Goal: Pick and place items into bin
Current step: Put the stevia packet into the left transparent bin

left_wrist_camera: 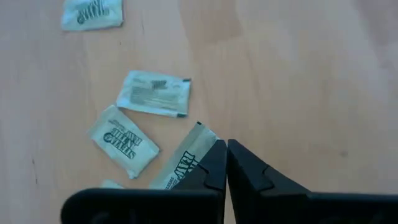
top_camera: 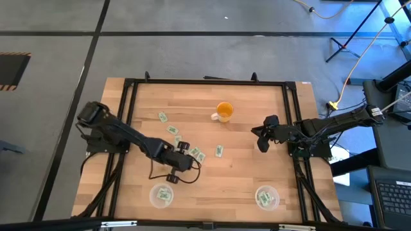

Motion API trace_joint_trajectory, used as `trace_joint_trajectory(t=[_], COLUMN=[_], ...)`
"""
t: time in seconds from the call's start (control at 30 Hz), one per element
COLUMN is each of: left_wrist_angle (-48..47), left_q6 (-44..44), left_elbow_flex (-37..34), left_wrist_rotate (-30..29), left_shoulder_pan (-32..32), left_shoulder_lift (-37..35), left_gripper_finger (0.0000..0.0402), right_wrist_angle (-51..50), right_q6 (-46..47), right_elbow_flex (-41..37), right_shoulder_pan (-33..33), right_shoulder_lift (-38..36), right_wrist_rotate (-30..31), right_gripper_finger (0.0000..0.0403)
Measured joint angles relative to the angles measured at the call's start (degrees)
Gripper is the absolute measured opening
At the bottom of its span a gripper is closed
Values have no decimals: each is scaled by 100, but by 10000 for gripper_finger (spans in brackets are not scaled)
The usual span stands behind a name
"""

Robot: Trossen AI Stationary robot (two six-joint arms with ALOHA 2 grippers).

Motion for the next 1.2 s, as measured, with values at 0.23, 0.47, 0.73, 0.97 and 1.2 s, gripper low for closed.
trace_joint_trajectory(t=[0.23,0.47,0.73,0.97,1.2], left_wrist_angle=[113,110,82,83,83], left_q6=[-358,25,-481,-660,-863], left_elbow_flex=[9,9,11,11,11], left_wrist_rotate=[977,1069,656,660,657], left_shoulder_pan=[-514,-1536,-2138,-2307,-2359], left_shoulder_lift=[-1071,-1323,-785,-126,127], left_gripper_finger=[3,3,3,3,3], right_wrist_angle=[-12,-13,-2,14,17], right_q6=[9,69,350,472,505], right_elbow_flex=[0,0,0,0,0], right_shoulder_pan=[0,0,0,0,1], right_shoulder_lift=[-1,-1,0,0,0], right_wrist_rotate=[0,0,0,0,0], right_gripper_finger=[53,53,53,53,53])
